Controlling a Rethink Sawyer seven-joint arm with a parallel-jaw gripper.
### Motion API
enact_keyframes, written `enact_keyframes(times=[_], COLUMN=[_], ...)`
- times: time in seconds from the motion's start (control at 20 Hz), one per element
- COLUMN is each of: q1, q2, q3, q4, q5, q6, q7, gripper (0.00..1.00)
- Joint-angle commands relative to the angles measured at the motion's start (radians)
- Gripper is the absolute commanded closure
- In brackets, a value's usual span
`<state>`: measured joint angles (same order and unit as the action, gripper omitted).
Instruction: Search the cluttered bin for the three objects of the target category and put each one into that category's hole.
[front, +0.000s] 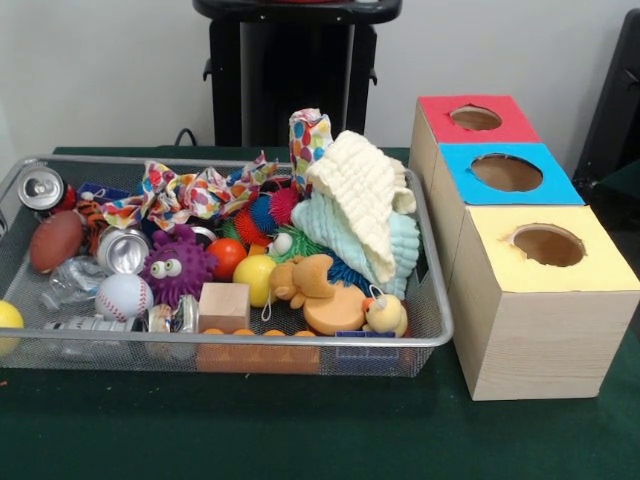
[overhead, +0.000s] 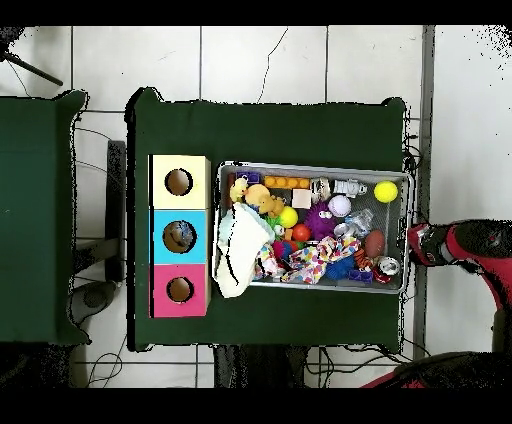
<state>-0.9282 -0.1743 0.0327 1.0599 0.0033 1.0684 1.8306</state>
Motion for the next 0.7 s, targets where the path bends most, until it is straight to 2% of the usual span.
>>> enact_keyframes(times=[0.05, 0.2, 0.7], q1=[0.116, 0.147, 0.148], q2=[-0.147, -0.190, -0.172], q3=[-0.037, -0.077, -0.062], q4=[0.071, 0.048, 0.061], q5=[-0.082, -0.113, -0.093], q6=[0.135, 0.171, 0.141], q7=[0.003, 0.008, 0.031], gripper=[1.00, 1.00, 1.00])
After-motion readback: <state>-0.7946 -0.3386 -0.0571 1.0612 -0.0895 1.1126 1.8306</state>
